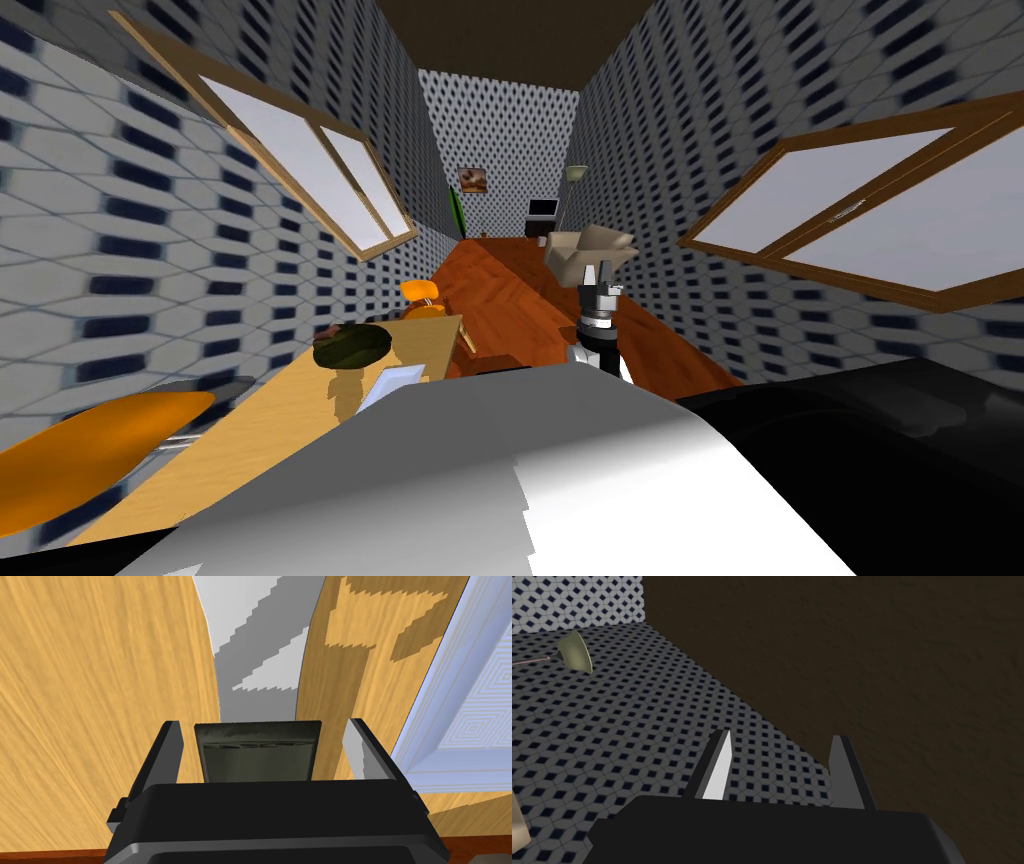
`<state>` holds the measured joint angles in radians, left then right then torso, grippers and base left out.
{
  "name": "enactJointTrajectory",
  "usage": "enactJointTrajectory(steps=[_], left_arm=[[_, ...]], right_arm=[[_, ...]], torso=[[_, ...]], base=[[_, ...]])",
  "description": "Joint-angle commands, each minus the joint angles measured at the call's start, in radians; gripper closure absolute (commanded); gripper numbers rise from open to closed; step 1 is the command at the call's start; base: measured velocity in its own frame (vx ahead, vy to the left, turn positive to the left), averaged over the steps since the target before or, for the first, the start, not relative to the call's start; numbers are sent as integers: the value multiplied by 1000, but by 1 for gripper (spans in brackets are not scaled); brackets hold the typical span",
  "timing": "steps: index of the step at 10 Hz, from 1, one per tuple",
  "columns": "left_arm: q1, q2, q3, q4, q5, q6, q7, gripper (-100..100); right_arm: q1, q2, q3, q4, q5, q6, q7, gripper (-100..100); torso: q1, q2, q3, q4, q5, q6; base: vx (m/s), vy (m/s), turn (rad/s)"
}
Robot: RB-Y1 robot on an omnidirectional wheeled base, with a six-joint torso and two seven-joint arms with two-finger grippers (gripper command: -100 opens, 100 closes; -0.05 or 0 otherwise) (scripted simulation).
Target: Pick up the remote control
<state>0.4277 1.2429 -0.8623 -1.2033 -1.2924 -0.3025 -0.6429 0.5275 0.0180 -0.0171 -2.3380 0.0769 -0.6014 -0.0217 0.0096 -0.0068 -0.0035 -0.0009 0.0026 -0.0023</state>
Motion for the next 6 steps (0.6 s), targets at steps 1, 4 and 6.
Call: enactJointTrajectory(steps=[1,4,6], left_arm=[[6,-3,3,21,-1,1,-29,-100],[-2,-36,-7,42,-9,20,-18,-100],[-5,-61,-10,63,-12,30,-22,-100]], right_arm=[[0,0,0,0,0,0,0,0],[0,0,0,0,0,0,0,0],[0,0,0,0,0,0,0,0]], torso=[[0,0,0,0,0,0],[-6,0,0,0,-1,0],[-5,1,1,0,-1,0]], base=[[7,61,-65],[-3,15,-26],[-15,21,-53]])
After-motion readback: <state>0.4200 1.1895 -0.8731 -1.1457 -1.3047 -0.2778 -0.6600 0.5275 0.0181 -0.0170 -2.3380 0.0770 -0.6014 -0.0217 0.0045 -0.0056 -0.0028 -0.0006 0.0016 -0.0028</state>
